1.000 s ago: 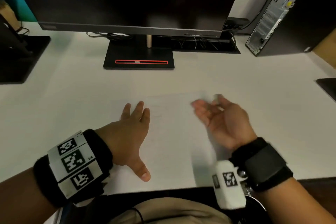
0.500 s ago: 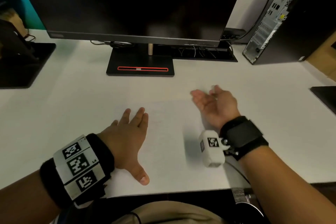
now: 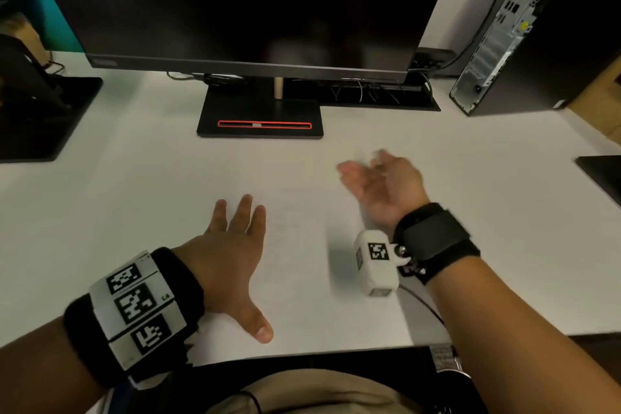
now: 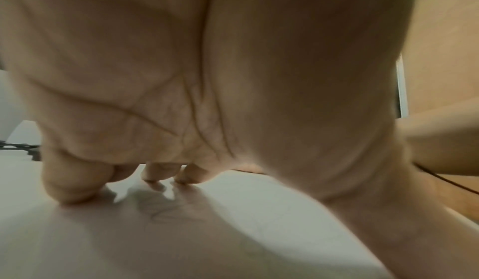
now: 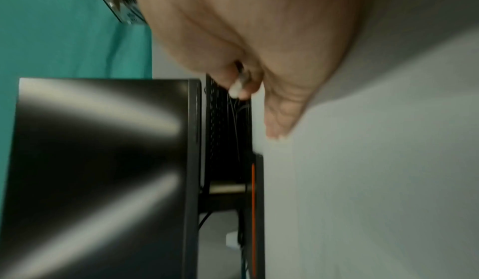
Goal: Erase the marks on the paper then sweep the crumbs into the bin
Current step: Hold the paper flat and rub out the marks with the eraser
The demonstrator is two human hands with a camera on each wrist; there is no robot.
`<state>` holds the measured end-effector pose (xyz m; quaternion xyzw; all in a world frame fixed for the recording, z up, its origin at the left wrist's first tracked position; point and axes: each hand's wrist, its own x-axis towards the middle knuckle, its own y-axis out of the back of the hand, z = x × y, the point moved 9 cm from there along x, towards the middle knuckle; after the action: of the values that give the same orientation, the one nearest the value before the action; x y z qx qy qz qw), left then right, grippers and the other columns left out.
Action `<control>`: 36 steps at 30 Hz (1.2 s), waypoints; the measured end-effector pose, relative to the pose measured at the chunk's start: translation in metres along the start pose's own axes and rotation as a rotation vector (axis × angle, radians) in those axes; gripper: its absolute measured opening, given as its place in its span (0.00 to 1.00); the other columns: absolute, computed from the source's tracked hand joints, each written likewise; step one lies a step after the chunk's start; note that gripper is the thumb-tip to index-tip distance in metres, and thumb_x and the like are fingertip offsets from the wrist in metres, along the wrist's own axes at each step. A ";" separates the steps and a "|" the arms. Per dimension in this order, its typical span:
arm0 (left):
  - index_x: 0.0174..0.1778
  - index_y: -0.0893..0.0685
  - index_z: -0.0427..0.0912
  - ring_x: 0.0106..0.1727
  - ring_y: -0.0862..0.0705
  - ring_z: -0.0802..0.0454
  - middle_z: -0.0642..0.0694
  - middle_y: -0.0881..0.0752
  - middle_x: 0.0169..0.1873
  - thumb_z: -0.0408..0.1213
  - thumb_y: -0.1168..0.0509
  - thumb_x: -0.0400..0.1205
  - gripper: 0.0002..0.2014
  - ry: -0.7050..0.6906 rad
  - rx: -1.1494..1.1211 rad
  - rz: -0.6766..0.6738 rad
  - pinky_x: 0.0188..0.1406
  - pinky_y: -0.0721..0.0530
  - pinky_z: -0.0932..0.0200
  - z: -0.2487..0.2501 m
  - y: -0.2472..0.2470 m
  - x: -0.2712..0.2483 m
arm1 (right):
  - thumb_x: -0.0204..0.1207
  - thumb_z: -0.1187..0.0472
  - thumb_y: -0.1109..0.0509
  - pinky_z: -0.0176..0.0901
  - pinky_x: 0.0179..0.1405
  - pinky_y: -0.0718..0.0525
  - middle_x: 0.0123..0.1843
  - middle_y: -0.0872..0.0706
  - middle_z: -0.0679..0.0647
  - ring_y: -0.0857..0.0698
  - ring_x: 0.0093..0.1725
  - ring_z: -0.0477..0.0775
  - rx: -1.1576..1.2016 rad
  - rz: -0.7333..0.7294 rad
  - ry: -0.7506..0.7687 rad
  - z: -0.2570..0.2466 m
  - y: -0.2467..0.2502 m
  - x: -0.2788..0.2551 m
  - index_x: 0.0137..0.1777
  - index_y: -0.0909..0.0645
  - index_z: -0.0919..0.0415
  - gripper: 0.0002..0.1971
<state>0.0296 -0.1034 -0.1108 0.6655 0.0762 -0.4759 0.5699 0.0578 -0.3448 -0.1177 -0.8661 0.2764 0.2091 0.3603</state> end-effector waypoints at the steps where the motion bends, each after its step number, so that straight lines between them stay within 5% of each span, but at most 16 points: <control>1: 0.78 0.83 0.42 0.77 0.81 0.30 0.42 0.84 0.77 0.71 0.20 0.55 0.83 -0.006 0.001 0.004 0.84 0.47 0.35 0.000 0.000 0.001 | 0.90 0.58 0.43 0.57 0.65 0.13 0.58 0.14 0.70 0.11 0.59 0.68 0.072 0.081 0.106 -0.019 0.015 0.001 0.43 0.27 0.62 0.14; 4: 0.78 0.84 0.43 0.78 0.79 0.28 0.41 0.83 0.78 0.72 0.20 0.54 0.84 -0.011 0.022 0.007 0.84 0.43 0.34 0.000 0.002 0.001 | 0.90 0.57 0.41 0.53 0.59 0.10 0.61 0.13 0.67 0.10 0.62 0.66 0.145 0.057 0.203 -0.032 0.019 -0.014 0.40 0.26 0.60 0.15; 7: 0.79 0.83 0.44 0.79 0.78 0.28 0.41 0.83 0.78 0.71 0.20 0.55 0.83 -0.001 0.044 -0.003 0.84 0.44 0.34 0.001 0.003 0.000 | 0.90 0.54 0.41 0.54 0.58 0.09 0.60 0.13 0.71 0.11 0.60 0.69 -0.040 -0.221 -0.081 0.025 -0.019 -0.037 0.36 0.24 0.61 0.20; 9: 0.80 0.82 0.46 0.80 0.77 0.28 0.41 0.82 0.79 0.69 0.19 0.57 0.82 0.004 0.068 -0.016 0.84 0.44 0.35 -0.001 0.004 -0.001 | 0.90 0.54 0.40 0.56 0.60 0.10 0.59 0.11 0.72 0.10 0.59 0.70 -0.295 -0.323 -0.279 0.062 -0.030 -0.050 0.41 0.18 0.66 0.20; 11: 0.81 0.80 0.51 0.81 0.75 0.30 0.42 0.81 0.80 0.67 0.18 0.59 0.79 0.003 0.076 -0.034 0.84 0.44 0.34 -0.003 0.008 -0.004 | 0.91 0.55 0.41 0.56 0.60 0.11 0.58 0.11 0.71 0.10 0.59 0.69 -0.344 -0.275 -0.261 0.058 -0.028 -0.042 0.50 0.17 0.69 0.18; 13: 0.83 0.76 0.54 0.83 0.72 0.31 0.43 0.77 0.83 0.68 0.20 0.61 0.76 0.004 0.071 -0.044 0.84 0.43 0.34 -0.002 0.013 -0.006 | 0.91 0.57 0.42 0.55 0.57 0.10 0.50 0.14 0.66 0.10 0.54 0.66 -0.249 -0.104 -0.055 0.019 -0.012 -0.021 0.45 0.22 0.65 0.16; 16: 0.86 0.51 0.51 0.86 0.59 0.29 0.37 0.50 0.85 0.72 0.28 0.68 0.59 0.026 0.050 0.021 0.80 0.35 0.34 0.006 0.030 -0.004 | 0.88 0.59 0.38 0.41 0.30 0.18 0.36 0.22 0.54 0.20 0.31 0.52 -0.293 0.050 0.115 -0.024 0.003 -0.016 0.40 0.26 0.59 0.13; 17: 0.81 0.41 0.50 0.84 0.51 0.29 0.36 0.38 0.78 0.72 0.30 0.70 0.49 0.028 0.048 0.071 0.75 0.30 0.35 0.009 0.038 -0.001 | 0.87 0.58 0.36 0.38 0.23 0.28 0.33 0.26 0.52 0.28 0.26 0.49 -0.409 0.004 0.088 -0.023 -0.003 -0.018 0.38 0.26 0.57 0.13; 19: 0.71 0.33 0.49 0.73 0.36 0.34 0.39 0.30 0.63 0.68 0.32 0.75 0.37 0.022 0.050 0.156 0.66 0.23 0.42 0.015 0.051 0.005 | 0.86 0.57 0.35 0.39 0.20 0.40 0.29 0.29 0.51 0.36 0.23 0.48 -0.819 -0.199 0.019 -0.005 -0.022 -0.027 0.38 0.26 0.57 0.14; 22: 0.69 0.34 0.48 0.62 0.29 0.39 0.42 0.34 0.57 0.62 0.28 0.76 0.34 0.015 0.042 0.219 0.52 0.22 0.49 0.018 0.058 0.009 | 0.85 0.52 0.33 0.40 0.20 0.37 0.28 0.27 0.54 0.34 0.23 0.52 -1.494 -0.510 0.012 0.029 -0.044 -0.044 0.36 0.24 0.57 0.16; 25: 0.69 0.37 0.46 0.58 0.28 0.41 0.43 0.35 0.55 0.62 0.27 0.76 0.36 0.036 0.061 0.269 0.49 0.20 0.50 0.017 0.057 0.009 | 0.85 0.48 0.36 0.42 0.25 0.28 0.31 0.22 0.55 0.27 0.27 0.54 -1.961 -0.559 0.156 0.029 -0.050 -0.041 0.38 0.21 0.61 0.19; 30: 0.76 0.35 0.46 0.57 0.28 0.42 0.41 0.34 0.61 0.66 0.31 0.76 0.39 0.035 0.106 0.286 0.52 0.16 0.49 0.014 0.056 0.010 | 0.87 0.49 0.39 0.47 0.38 0.24 0.44 0.14 0.61 0.21 0.38 0.54 -2.081 -0.515 0.342 0.015 -0.058 -0.035 0.44 0.19 0.66 0.20; 33: 0.78 0.36 0.47 0.60 0.28 0.42 0.41 0.34 0.64 0.66 0.32 0.76 0.41 0.035 0.096 0.298 0.54 0.15 0.48 0.013 0.055 0.011 | 0.87 0.47 0.40 0.48 0.43 0.22 0.42 0.16 0.50 0.19 0.42 0.54 -2.147 -0.665 0.287 0.037 -0.057 -0.048 0.39 0.22 0.57 0.18; 36: 0.80 0.37 0.47 0.61 0.27 0.42 0.41 0.34 0.65 0.68 0.33 0.76 0.43 0.035 0.109 0.308 0.53 0.15 0.49 0.012 0.055 0.012 | 0.87 0.47 0.40 0.51 0.46 0.19 0.43 0.14 0.53 0.16 0.44 0.56 -2.146 -0.686 0.287 0.039 -0.058 -0.046 0.41 0.20 0.61 0.19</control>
<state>0.0646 -0.1376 -0.0806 0.7075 -0.0429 -0.3747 0.5977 0.0534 -0.2665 -0.0879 -0.7736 -0.2584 0.1269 -0.5645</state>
